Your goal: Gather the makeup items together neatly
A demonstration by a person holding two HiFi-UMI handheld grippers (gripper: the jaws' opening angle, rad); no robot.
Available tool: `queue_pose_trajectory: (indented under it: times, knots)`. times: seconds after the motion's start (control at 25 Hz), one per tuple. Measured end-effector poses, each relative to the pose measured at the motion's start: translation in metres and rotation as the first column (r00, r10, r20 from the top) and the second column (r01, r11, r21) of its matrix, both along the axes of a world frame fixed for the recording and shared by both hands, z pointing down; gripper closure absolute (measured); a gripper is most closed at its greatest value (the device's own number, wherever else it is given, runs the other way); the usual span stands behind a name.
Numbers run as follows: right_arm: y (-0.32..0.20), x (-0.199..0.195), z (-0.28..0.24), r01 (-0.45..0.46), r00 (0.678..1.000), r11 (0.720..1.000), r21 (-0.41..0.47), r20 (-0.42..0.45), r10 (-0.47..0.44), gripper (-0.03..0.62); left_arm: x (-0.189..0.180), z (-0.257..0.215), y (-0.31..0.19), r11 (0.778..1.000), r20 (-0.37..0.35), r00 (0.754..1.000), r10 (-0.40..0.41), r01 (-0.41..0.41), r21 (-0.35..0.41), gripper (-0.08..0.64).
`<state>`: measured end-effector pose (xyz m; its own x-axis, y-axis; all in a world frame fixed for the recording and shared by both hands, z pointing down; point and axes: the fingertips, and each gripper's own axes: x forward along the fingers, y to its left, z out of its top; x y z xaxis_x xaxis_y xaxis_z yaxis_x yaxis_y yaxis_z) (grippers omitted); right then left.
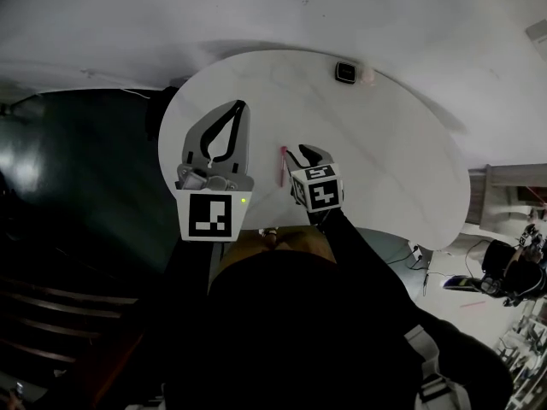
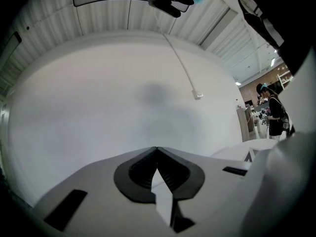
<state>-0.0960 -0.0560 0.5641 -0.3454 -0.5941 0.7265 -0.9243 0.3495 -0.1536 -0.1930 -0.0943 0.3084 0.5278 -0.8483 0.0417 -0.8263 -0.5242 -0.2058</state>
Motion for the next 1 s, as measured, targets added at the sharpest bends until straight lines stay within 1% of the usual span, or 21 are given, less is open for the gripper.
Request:
queue_pose_trajectory:
  times: [0.2, 0.44, 0.56, 0.6, 0.64, 0.72, 0.84, 0.92, 1.0]
  knots:
    - [0.018, -0.010, 0.048, -0.039, 0.999, 0.988, -0.150, 0.023, 0.043, 0.437, -0.019, 0.008, -0.001, 0.999, -0.016, 0.999, -0.032, 0.031, -0.026, 0.543]
    - [0.031, -0.013, 0.087, -0.019, 1.000, 0.968, -0.251, -0.021, 0.014, 0.437, -0.025, 0.013, -0.003, 0.999, 0.000, 0.999, -0.043, 0.043, -0.032, 0.543]
    - [0.033, -0.008, 0.088, -0.030, 0.996, 0.972, -0.234, -0.083, 0.010, 0.447, -0.032, 0.014, -0.001, 0.997, 0.000, 0.998, -0.060, 0.060, -0.039, 0.543]
    - [0.032, -0.008, 0.090, -0.018, 0.995, 0.975, -0.219, -0.102, -0.004, 0.470, -0.034, 0.015, -0.001, 0.997, 0.002, 0.998, -0.064, 0.064, -0.042, 0.543]
    - [0.032, -0.007, 0.091, -0.001, 0.993, 0.978, -0.206, -0.116, -0.023, 0.526, -0.035, 0.015, 0.000, 0.997, 0.003, 0.998, -0.067, 0.067, -0.042, 0.543]
    - [0.033, -0.007, 0.093, 0.023, 0.992, 0.979, -0.202, -0.115, -0.047, 0.528, -0.036, 0.015, 0.001, 0.997, 0.002, 0.997, -0.072, 0.072, -0.038, 0.543]
    - [0.033, -0.004, 0.092, 0.008, 0.995, 0.977, -0.212, -0.094, -0.028, 0.528, -0.035, 0.015, 0.000, 0.996, -0.005, 0.997, -0.074, 0.074, -0.044, 0.543]
    - [0.030, 0.000, 0.087, 0.000, 0.995, 0.981, -0.193, -0.096, -0.019, 0.528, -0.032, 0.015, -0.001, 0.997, -0.007, 0.998, -0.070, 0.069, -0.043, 0.543]
    - [0.023, 0.006, 0.076, -0.015, 0.996, 0.988, -0.154, -0.094, 0.000, 0.528, -0.028, 0.015, -0.003, 0.998, -0.006, 0.998, -0.059, 0.059, -0.034, 0.543]
